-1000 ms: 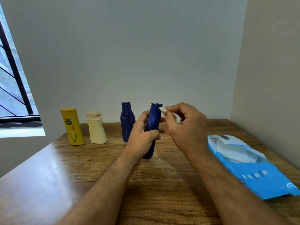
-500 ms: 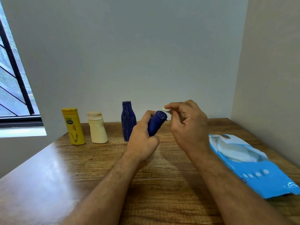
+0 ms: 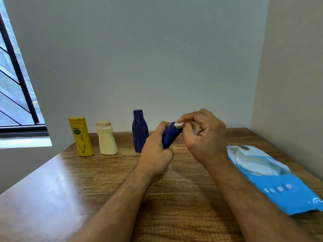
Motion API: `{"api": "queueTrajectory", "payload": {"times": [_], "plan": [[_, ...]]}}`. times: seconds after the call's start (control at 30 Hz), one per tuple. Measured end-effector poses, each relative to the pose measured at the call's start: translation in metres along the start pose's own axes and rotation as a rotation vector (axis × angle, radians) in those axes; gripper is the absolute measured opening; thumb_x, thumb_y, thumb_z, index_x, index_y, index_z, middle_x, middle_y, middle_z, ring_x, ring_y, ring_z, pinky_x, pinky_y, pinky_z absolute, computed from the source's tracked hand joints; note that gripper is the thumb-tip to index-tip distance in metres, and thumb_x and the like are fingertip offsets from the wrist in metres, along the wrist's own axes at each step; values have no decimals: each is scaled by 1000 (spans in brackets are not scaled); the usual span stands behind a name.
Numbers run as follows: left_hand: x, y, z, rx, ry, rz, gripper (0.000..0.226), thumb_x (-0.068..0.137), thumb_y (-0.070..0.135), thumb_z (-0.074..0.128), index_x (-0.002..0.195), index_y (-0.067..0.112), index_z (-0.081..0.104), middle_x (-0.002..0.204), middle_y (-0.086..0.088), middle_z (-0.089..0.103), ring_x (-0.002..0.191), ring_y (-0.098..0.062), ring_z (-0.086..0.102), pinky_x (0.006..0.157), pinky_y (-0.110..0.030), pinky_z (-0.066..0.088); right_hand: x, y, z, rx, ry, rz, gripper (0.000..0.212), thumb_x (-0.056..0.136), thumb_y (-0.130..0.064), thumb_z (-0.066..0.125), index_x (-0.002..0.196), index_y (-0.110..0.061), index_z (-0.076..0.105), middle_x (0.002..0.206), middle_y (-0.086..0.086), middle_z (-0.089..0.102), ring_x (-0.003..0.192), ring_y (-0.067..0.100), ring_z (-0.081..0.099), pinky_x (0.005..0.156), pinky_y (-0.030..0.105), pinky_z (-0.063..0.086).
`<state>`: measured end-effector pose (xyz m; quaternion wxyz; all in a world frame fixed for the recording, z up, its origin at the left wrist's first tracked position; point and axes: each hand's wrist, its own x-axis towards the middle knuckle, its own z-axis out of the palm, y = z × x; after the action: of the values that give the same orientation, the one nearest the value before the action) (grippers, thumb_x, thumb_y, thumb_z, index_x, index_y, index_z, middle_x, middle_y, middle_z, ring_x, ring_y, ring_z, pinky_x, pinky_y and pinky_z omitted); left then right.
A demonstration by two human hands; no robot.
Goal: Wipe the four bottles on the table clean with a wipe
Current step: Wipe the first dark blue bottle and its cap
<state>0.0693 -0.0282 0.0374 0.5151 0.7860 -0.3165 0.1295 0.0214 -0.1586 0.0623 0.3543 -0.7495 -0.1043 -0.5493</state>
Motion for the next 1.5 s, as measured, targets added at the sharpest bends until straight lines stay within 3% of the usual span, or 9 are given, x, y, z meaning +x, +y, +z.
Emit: {"api": "queueTrajectory", "payload": {"times": [0.13, 0.23, 0.4, 0.6, 0.77, 0.93, 1.2, 1.37, 1.5], "plan": [[0, -2, -2, 2, 22, 0, 61, 70, -11, 57, 108, 37, 52, 88, -13, 59, 77, -30, 58, 70, -51, 53, 0, 0, 1, -11, -90, 17, 22, 81, -5, 63, 89, -20, 76, 84, -6, 64, 75, -3, 58, 65, 2, 40], [3, -2, -4, -11, 75, -34, 64, 69, -12, 57, 106, 40, 52, 90, -18, 58, 81, -33, 57, 73, -51, 53, 1, 1, 1, -18, -31, 7, 21, 78, -9, 60, 83, -22, 76, 80, -7, 65, 73, 2, 59, 65, 4, 40], [2, -1, -3, 32, 31, -6, 60, 70, -9, 57, 105, 39, 50, 88, -17, 59, 78, -32, 57, 70, -50, 52, 1, 0, 1, -1, -75, 18, 25, 86, -3, 66, 97, -22, 78, 85, -11, 61, 76, -3, 59, 66, 3, 42], [4, -2, -4, -2, 76, -41, 63, 70, -10, 59, 108, 40, 49, 91, -15, 58, 83, -33, 58, 73, -49, 54, 1, 1, 0, -32, -44, -12, 24, 83, -1, 67, 90, -20, 78, 77, -15, 55, 67, -2, 55, 61, 3, 38], [6, -5, -2, -40, 52, -74, 59, 71, -10, 57, 105, 37, 48, 91, -11, 60, 84, -35, 62, 70, -52, 55, 0, 2, 2, -68, -75, -53, 22, 89, -9, 70, 103, -23, 78, 84, -14, 56, 74, -4, 56, 66, 3, 39], [7, -6, 0, -36, 73, -105, 52, 74, -7, 62, 105, 33, 48, 88, 0, 59, 75, -17, 58, 70, -40, 54, 0, 3, 2, -130, -56, -12, 23, 86, -7, 67, 96, -25, 77, 84, -15, 57, 72, -4, 56, 66, 3, 40], [7, -5, -2, -9, 61, -142, 56, 74, -3, 64, 115, 29, 43, 90, -3, 62, 76, -19, 62, 70, -38, 55, -4, 4, 6, -219, -148, -84, 23, 93, -19, 67, 109, -34, 74, 86, -15, 48, 68, -1, 49, 61, 6, 35], [7, -5, -3, -9, 89, -150, 56, 74, -1, 65, 117, 28, 42, 92, -4, 61, 75, -19, 61, 69, -37, 55, -3, 4, 4, -262, -100, -69, 21, 90, -16, 69, 106, -27, 77, 85, -14, 49, 65, -1, 47, 63, 5, 34], [3, -1, -1, 64, 44, -127, 60, 72, 1, 63, 115, 34, 38, 96, -2, 60, 78, -22, 64, 74, -46, 58, -4, 1, 2, -256, -114, -124, 22, 91, -19, 67, 111, -26, 76, 88, -13, 49, 69, 1, 48, 64, 3, 34]]}}
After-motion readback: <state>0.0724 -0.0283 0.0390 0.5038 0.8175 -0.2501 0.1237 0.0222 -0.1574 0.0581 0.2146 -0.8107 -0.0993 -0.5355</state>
